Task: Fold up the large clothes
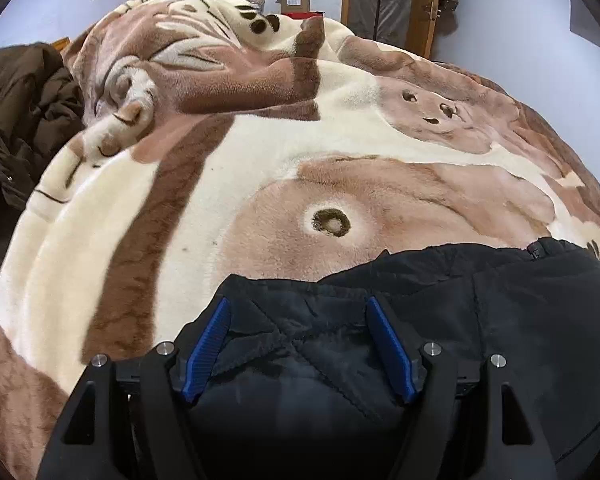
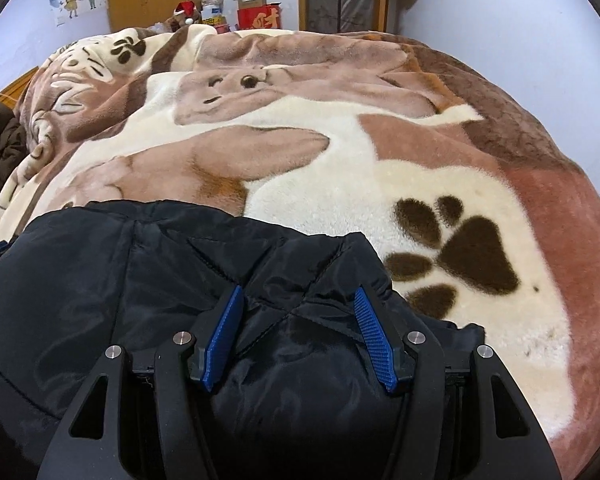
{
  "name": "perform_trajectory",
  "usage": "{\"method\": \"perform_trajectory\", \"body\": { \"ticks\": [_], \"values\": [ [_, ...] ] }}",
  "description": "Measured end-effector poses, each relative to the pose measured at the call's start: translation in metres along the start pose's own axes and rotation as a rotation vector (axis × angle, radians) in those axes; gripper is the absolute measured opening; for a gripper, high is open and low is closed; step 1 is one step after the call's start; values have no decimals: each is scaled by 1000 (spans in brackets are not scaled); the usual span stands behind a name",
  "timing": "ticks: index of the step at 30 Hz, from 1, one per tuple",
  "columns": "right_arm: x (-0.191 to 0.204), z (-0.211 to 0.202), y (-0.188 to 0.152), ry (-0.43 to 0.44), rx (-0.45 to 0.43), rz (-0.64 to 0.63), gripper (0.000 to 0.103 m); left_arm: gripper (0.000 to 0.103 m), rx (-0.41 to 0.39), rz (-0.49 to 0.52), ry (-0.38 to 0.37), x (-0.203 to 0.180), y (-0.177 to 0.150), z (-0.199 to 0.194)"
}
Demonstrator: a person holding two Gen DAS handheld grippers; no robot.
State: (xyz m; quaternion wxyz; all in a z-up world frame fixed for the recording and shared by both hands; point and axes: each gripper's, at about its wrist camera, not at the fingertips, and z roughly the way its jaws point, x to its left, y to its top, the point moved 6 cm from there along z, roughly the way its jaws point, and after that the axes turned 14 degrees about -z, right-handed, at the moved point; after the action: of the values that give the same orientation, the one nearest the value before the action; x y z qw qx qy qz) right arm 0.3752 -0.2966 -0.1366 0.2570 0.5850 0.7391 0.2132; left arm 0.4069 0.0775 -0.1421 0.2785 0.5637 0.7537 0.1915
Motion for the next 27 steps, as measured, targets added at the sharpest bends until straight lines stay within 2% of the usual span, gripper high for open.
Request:
{"method": "perform_trajectory", "body": {
  "ticks": [10,18,22,24,27],
  "values": [
    [2,13,-2,-17,-14,-4,58,74,-5,-35,-36,3,-2,10],
    [1,15,1,-21,18,-8,58,74,9,-30,-20,1,0,10],
    [-3,-7,10,-8,55,-12,58,73,13,-38,-38,4,8,-18],
    [-3,-26,14,-18,35,-8,58,73,-4,-38,-46,6,13,-37],
    [9,-67,25,3,-47,0,58,73,-61,-40,-103,0,15,-74]
  ]
}}
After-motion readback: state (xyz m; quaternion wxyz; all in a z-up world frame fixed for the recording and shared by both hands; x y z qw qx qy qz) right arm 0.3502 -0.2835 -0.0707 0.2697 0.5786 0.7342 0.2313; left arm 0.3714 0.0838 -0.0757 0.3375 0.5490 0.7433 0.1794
